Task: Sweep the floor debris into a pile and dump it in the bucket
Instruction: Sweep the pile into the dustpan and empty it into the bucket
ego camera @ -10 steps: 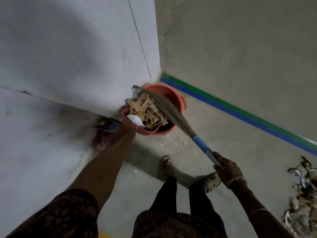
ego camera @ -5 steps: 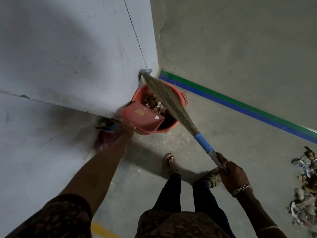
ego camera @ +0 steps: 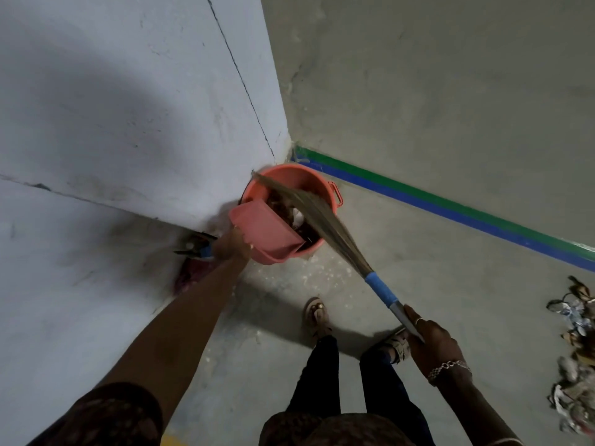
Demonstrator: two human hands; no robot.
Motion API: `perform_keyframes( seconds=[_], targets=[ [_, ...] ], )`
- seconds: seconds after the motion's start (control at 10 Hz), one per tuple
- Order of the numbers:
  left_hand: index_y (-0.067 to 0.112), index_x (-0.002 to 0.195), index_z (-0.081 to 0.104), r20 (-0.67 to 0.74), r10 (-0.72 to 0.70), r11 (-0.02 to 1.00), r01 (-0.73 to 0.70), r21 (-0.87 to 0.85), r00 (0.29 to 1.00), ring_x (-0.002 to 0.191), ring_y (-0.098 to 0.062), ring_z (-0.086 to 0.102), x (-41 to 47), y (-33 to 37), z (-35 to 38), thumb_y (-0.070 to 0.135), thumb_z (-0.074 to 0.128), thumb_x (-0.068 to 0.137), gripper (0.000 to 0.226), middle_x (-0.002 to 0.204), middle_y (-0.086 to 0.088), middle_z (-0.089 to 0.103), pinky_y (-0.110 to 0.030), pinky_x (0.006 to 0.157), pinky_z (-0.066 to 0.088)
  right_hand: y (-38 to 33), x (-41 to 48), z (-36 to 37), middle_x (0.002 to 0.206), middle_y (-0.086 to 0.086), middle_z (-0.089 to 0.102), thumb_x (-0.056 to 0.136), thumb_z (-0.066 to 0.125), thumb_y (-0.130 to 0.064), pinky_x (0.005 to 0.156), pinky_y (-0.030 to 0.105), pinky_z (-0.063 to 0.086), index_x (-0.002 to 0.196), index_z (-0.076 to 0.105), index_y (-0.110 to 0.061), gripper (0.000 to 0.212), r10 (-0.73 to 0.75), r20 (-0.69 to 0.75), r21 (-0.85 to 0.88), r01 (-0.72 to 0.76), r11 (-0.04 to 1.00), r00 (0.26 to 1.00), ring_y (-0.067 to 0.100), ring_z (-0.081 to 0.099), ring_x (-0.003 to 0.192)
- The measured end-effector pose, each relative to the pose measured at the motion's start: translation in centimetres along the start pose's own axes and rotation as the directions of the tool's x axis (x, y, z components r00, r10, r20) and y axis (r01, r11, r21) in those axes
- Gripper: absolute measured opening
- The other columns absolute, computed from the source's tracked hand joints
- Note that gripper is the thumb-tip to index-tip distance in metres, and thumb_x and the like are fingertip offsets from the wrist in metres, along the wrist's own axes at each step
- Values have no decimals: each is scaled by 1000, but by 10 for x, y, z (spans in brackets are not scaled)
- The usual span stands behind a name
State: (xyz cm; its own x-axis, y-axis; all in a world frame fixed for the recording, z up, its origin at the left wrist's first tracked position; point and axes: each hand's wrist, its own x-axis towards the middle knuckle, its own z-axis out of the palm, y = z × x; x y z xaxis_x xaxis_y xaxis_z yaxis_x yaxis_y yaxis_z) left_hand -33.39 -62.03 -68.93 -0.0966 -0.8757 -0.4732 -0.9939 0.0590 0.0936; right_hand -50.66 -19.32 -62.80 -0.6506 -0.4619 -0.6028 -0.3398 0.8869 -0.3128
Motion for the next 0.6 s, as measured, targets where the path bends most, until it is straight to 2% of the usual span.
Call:
perform_keyframes(
  seconds=[0.1,0.2,0.3,0.4,0.5,0.6],
  targets=[
    [4,123,66,67,66,997,-69,39,996,112,-33,62,-2,6,-1,22,51,102,32,121,-16,67,-4,58,42,10,-10,-7,90,3,69,85,71,-17,65,31,43,141,53,-34,61,2,-61,81,3,997,998,31,66,80],
    [16,127,63,10,85,995,-85,55,996,110,-31,65,-6,6,-3,34,62,95,37,121,-10,67,-14,69,49,19,-23,-16,74,-14,58,82,74,-12,56,26,41,139,55,-35,64,-43,-93,108,53,993,995,9,55,60],
    [26,124,62,-33,133,984,-128,125,991,107,-32,67,-14,11,-10,47,70,83,47,117,-5,69,-40,82,53,28,-29,-14,74,-18,51,81,74,-12,53,26,40,139,53,-39,68,-100,-60,86,105,991,993,2,48,53],
    [23,115,66,-67,149,974,-135,180,987,102,-34,68,-24,20,-16,46,67,85,38,110,-8,70,-40,80,53,43,-26,1,107,-8,61,86,60,-33,63,30,53,142,34,-58,67,-126,67,6,126,992,990,14,67,76],
    [15,122,65,-12,133,983,-130,132,991,109,-32,65,-17,14,-6,38,57,98,34,119,-11,68,-13,66,49,50,-20,12,122,-4,56,84,40,-47,75,34,54,142,21,-61,63,-64,136,13,63,998,989,22,69,92],
    [4,129,61,-98,150,975,-130,181,984,118,-34,59,-13,2,6,28,39,106,40,130,-18,62,3,47,35,44,-26,8,119,1,57,85,44,-41,73,37,52,143,29,-57,61,-25,105,41,20,999,994,27,68,91]
  ],
)
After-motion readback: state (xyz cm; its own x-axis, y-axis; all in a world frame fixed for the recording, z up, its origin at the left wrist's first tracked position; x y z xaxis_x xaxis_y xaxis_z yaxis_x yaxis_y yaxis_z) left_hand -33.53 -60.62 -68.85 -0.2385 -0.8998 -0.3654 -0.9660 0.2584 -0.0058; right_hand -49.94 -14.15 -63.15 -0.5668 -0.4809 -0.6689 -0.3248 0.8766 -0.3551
